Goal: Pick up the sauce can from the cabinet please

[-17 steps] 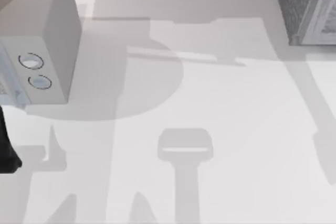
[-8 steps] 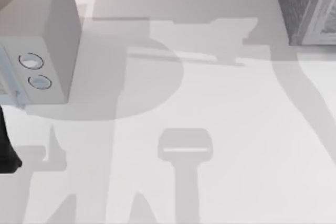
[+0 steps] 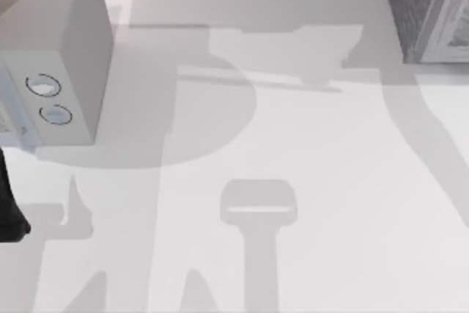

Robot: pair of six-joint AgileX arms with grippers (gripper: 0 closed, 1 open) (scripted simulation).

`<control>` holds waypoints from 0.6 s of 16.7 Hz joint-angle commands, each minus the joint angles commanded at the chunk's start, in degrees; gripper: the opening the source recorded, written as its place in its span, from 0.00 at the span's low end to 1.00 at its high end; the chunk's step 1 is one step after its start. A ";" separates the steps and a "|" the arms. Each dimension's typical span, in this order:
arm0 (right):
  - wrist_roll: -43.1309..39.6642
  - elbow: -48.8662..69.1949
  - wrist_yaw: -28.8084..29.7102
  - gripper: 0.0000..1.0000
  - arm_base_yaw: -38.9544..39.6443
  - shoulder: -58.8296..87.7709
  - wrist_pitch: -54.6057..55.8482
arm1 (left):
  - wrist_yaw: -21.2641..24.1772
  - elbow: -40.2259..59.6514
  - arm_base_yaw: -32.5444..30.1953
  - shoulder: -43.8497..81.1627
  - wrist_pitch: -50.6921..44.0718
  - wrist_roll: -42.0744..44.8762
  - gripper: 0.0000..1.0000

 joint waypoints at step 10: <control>0.52 -44.28 -16.51 0.00 -9.31 -28.28 13.67 | 0.00 0.00 0.00 0.00 0.00 0.00 1.00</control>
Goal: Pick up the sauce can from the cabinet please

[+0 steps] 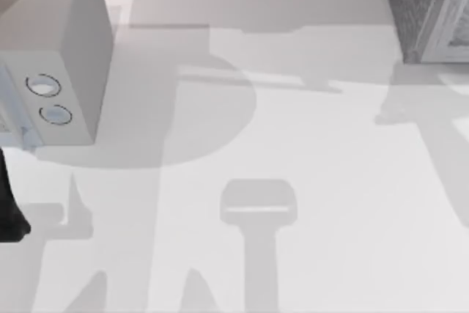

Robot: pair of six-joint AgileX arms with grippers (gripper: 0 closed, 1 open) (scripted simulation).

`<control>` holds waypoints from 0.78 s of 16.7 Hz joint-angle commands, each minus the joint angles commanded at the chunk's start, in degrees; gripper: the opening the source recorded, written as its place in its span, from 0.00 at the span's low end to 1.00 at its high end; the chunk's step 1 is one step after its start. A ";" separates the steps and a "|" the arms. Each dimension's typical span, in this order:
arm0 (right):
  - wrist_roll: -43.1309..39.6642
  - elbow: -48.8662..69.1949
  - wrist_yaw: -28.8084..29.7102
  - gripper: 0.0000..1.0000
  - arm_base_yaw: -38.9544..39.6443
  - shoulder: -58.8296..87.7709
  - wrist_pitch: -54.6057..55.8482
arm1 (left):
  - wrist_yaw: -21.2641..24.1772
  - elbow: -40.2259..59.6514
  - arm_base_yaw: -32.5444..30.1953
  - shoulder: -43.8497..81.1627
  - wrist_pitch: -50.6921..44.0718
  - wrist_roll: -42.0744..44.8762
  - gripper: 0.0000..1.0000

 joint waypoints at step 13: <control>-1.86 -73.15 -6.35 0.00 -11.66 -47.88 26.03 | 0.00 0.00 0.00 0.00 0.00 0.00 1.00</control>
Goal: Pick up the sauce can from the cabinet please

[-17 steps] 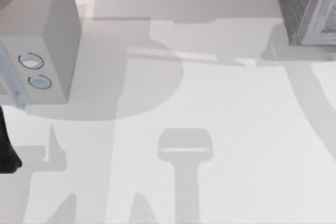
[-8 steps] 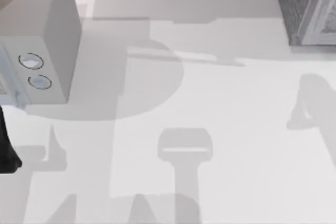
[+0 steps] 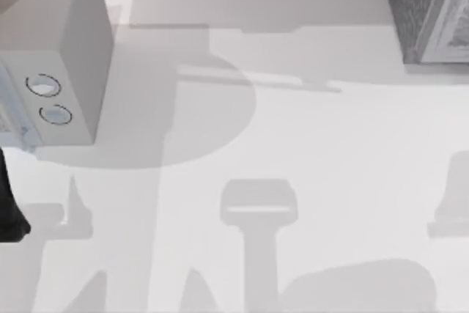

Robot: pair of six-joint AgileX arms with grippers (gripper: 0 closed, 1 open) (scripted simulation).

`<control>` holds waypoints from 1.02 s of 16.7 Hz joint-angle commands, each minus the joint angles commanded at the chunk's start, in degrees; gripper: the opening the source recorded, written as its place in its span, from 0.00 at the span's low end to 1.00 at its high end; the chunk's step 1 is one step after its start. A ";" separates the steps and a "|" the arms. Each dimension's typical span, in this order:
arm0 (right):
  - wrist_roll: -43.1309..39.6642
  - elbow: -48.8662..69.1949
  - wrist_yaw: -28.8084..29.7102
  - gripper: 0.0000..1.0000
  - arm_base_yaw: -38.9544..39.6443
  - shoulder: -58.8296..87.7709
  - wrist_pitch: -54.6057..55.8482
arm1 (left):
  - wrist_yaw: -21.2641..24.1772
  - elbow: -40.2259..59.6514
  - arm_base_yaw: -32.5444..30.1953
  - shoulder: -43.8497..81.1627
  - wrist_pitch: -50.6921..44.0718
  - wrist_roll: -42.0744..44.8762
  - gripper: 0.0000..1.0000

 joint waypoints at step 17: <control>0.23 1.71 -7.07 0.00 -0.87 14.29 17.49 | 0.00 0.00 0.00 0.00 0.00 0.00 1.00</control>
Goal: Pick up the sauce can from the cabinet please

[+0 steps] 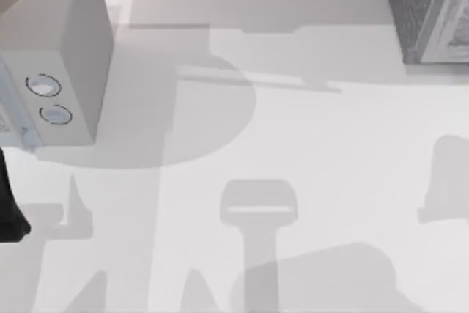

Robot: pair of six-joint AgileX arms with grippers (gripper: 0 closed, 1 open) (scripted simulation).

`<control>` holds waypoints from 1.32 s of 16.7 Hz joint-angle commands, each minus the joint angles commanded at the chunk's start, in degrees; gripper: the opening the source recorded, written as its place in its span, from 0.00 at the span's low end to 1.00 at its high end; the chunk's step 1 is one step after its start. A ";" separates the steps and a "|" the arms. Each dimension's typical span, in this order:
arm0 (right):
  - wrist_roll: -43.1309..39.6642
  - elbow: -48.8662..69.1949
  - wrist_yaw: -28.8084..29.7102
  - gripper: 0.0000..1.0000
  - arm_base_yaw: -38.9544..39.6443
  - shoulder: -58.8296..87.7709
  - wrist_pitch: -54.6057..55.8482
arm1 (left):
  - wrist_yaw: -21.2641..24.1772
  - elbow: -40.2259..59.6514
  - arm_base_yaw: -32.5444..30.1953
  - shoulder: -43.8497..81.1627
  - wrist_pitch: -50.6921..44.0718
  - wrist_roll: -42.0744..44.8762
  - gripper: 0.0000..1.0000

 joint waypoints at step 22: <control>0.68 22.73 -38.36 0.00 -4.35 99.41 74.10 | 0.00 0.00 0.00 0.00 0.00 0.00 1.00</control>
